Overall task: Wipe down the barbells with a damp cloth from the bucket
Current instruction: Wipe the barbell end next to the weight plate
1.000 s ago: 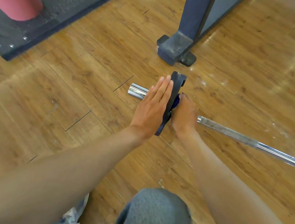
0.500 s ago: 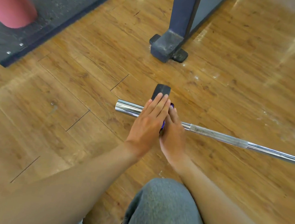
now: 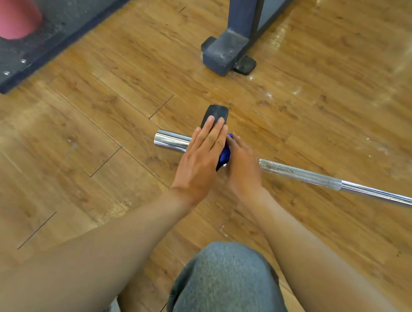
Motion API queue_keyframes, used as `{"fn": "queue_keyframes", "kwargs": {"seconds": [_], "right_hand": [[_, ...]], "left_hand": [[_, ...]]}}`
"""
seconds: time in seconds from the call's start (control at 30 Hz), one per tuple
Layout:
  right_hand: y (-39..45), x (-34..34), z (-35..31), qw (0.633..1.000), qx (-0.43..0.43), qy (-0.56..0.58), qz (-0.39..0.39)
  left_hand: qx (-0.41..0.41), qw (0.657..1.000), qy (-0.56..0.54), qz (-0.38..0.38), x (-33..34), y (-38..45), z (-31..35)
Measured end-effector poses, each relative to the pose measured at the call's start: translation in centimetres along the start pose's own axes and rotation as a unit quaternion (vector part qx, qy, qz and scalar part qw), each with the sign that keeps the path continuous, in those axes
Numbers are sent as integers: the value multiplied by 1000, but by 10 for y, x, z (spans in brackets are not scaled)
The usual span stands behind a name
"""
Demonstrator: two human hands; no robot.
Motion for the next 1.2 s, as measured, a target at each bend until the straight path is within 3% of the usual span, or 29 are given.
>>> {"fn": "queue_keyframes", "kwargs": {"seconds": [0.17, 0.27, 0.33, 0.4, 0.5, 0.57, 0.67, 0.87, 1.03, 1.2], "right_hand": [[-17, -6, 35, 993, -14, -118, 12], [-2, -23, 57, 993, 8, -120, -4], [16, -30, 52, 994, 41, -101, -1], [27, -28, 36, 994, 47, -102, 7], [41, -19, 30, 993, 7, -120, 5], [47, -25, 48, 993, 7, -119, 15], [66, -30, 67, 989, 73, -122, 45], [87, -14, 61, 987, 41, -134, 82], [108, -20, 81, 980, 116, -116, 115], [122, -25, 82, 984, 65, -134, 93]], "left_hand": [[-26, 995, 57, -82, -5, 69, -5], [-32, 991, 82, -103, -5, 83, 1], [2, 973, 142, -181, 1, 84, 2], [50, 932, 220, -283, 2, 96, -6], [57, 909, 199, -362, 0, 123, -22], [17, 933, 120, -338, 7, 128, -26], [-4, 972, 73, -224, 25, 150, -33], [-41, 993, 84, -68, 33, 185, -40], [-48, 997, 63, -3, 45, 194, -45], [-38, 993, 111, -5, 52, 214, -45]]}}
Point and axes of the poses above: each hand's wrist, its own y-axis towards the middle knuckle, its own x-axis out of the palm, z = x × y, the point moved 7 cm from there along y, towards the middle knuckle, and after that the axes turned 10 degrees about -y, right-handed, at the moved point
